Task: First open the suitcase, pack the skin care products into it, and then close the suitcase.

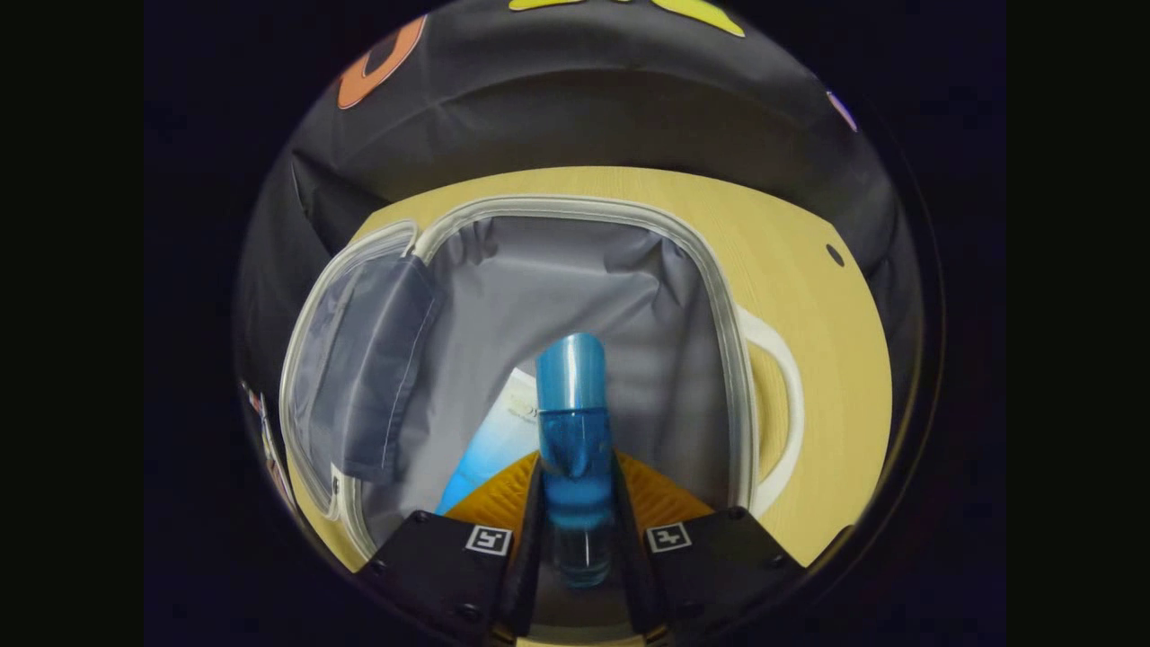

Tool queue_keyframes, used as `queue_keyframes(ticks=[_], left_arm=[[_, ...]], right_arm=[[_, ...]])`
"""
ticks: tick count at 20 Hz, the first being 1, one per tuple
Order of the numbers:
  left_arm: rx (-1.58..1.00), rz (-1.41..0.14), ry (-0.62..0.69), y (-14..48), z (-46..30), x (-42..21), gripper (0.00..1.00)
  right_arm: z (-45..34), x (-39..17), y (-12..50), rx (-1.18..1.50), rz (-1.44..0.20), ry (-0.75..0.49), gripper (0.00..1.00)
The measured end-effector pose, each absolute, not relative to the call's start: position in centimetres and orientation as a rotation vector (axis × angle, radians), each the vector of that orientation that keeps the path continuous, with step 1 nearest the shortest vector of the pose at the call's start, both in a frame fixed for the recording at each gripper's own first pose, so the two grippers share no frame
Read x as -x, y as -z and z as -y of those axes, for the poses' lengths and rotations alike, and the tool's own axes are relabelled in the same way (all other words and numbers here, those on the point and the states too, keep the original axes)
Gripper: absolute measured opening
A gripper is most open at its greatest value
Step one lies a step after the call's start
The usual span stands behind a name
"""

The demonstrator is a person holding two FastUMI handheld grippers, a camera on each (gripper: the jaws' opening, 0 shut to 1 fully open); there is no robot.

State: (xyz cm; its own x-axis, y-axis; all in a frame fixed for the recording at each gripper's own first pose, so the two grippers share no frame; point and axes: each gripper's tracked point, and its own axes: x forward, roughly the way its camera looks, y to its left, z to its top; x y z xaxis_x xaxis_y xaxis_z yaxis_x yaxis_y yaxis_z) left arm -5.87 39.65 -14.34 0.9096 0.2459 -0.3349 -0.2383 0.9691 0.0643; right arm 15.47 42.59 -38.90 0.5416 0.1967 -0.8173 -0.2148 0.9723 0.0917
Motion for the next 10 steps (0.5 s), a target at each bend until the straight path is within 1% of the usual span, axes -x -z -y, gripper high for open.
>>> queue_keyframes(ticks=[1,3,5,6,7,8,9,10], left_arm=[[-0.013,-0.353,-0.259,14.5,-40.2,6.1,0.96],[-0.011,-0.360,-0.285,14.8,-41.7,6.5,0.96],[-0.006,-0.367,-0.308,15.4,-43.5,6.7,0.96],[0.007,-0.370,-0.321,15.8,-44.5,6.6,0.96],[0.031,-0.368,-0.333,16.2,-45.5,6.4,0.96],[0.068,-0.367,-0.339,16.8,-46.5,6.3,0.96],[0.120,-0.372,-0.342,17.4,-47.3,5.9,0.96],[0.175,-0.381,-0.350,18.3,-48.1,5.4,0.96]], right_arm=[[-42.6,-15.4,38.8,0.005,-0.966,-0.249,0.38],[-42.9,-15.1,37.8,-0.011,-0.955,-0.262,0.42],[-43.3,-14.7,36.3,-0.001,-0.927,-0.285,0.51],[-43.2,-14.5,35.1,0.007,-0.903,-0.293,0.62],[-43.5,-14.4,33.7,0.006,-0.869,-0.309,0.64],[-43.6,-14.2,32.1,0.010,-0.832,-0.326,0.73],[-43.6,-13.9,30.4,0.022,-0.793,-0.342,0.75],[-43.5,-13.6,28.5,0.044,-0.745,-0.362,0.75]])
